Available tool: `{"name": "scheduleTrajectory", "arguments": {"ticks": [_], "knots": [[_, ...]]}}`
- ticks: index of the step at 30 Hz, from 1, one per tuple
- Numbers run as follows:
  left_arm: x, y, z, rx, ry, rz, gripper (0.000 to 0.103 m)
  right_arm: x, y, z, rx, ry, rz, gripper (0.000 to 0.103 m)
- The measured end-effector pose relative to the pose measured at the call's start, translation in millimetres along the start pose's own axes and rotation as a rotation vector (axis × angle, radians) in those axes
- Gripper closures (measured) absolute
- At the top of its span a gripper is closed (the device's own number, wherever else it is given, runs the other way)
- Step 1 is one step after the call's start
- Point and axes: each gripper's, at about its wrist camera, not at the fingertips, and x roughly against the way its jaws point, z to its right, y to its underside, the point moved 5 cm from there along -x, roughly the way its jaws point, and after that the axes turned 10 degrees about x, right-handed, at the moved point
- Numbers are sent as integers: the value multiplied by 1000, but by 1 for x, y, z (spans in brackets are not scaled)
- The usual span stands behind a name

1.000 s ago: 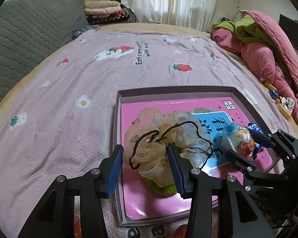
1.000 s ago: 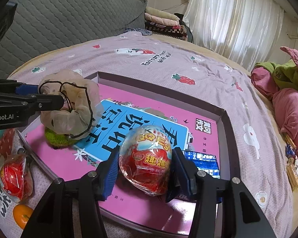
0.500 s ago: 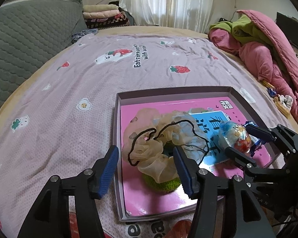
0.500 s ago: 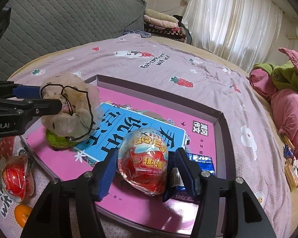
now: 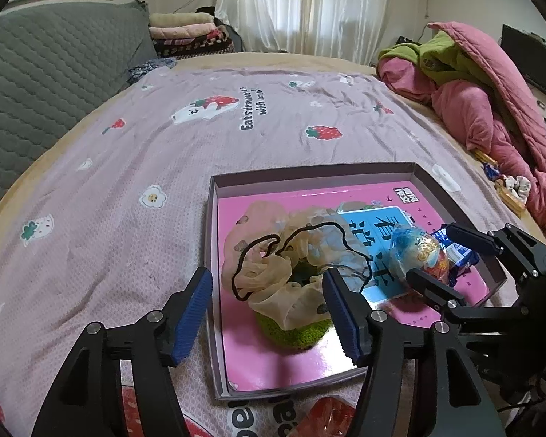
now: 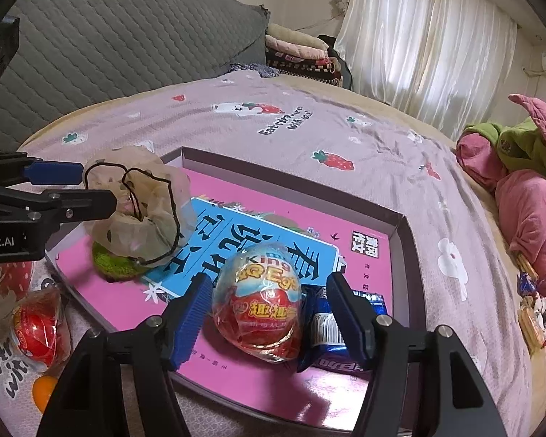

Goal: Organize objects
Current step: 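Open the right gripper to set the Kinder egg beside the blue packet, then withdraw both open grippers back toward the oranges and small blue egg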

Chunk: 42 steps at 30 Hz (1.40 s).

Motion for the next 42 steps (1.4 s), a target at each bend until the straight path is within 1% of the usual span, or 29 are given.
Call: {"name": "scheduleTrajectory", "arguments": {"ticks": [17, 21, 24, 28, 33, 42], "knots": [[7, 1, 1, -15, -3, 24, 33, 11, -3, 10, -34, 10, 28, 37], [10, 1, 3, -22, 3, 29, 31, 16, -5, 13, -44, 8, 41, 32], [13, 1, 4, -22, 11, 35, 30, 20, -6, 15, -54, 3, 52, 31], [19, 2, 4, -26, 3, 57, 30, 26, -6, 19, -70, 0, 64, 30], [26, 2, 6, -20, 12, 72, 30, 37, -7, 23, -86, 3, 84, 27], [47, 1, 7, -10, 19, 124, 29, 59, -12, 31, -110, 0, 141, 27]]}}
